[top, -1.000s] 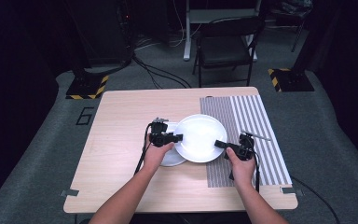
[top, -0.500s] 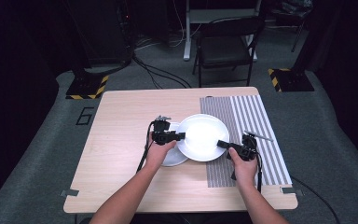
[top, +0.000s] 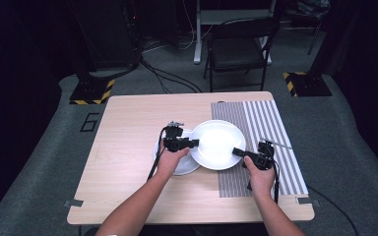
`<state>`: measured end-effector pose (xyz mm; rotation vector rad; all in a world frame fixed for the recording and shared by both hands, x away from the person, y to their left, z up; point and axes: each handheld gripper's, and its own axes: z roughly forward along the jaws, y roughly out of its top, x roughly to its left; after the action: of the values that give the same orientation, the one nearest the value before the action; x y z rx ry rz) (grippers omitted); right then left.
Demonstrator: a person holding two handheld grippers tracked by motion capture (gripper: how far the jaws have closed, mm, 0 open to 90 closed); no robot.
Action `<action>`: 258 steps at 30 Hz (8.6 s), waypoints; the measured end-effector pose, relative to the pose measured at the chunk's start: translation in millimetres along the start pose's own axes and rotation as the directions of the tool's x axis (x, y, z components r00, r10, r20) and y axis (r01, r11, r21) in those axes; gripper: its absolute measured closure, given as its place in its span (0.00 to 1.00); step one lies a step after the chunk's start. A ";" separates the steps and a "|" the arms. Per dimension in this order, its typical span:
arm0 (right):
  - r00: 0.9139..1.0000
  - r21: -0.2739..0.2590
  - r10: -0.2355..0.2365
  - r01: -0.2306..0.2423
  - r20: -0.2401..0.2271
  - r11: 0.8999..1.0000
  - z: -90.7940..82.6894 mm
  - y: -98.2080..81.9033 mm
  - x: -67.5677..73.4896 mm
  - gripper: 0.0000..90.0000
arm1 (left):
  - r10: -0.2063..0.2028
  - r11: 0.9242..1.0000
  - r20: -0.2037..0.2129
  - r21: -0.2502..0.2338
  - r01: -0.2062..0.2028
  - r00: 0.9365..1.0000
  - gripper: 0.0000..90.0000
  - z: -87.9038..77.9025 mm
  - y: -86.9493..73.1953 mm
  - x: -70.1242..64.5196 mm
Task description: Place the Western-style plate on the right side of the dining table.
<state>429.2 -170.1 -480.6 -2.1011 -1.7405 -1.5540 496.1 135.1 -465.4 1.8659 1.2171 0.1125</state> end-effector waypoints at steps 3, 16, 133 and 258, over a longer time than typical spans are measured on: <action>1.000 -0.003 0.000 0.000 0.001 1.000 -1.0 0.7 -1.5 0.70 | 0.000 1.000 0.002 0.004 0.000 1.000 0.65 1.7 1.4 -1.6; 1.000 -0.008 0.022 -0.022 0.018 1.000 -7.7 -1.0 -6.5 0.70 | 0.025 1.000 0.003 0.011 -0.025 1.000 0.64 8.5 6.7 -9.9; 0.981 -0.176 0.130 -0.104 0.144 0.979 -82.7 -18.4 -56.3 0.70 | 0.122 0.988 0.147 0.081 -0.135 0.982 0.64 81.7 25.9 -81.6; 0.922 -0.060 -0.043 0.071 0.386 0.996 -32.0 6.0 -79.2 0.61 | 0.125 0.979 0.029 0.160 -0.128 0.992 0.62 139.8 24.1 -69.6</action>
<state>420.8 -248.7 -513.5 -2.5569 -1.8916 -1.2987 546.8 -8.4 -508.3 2.0816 1.1222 0.0676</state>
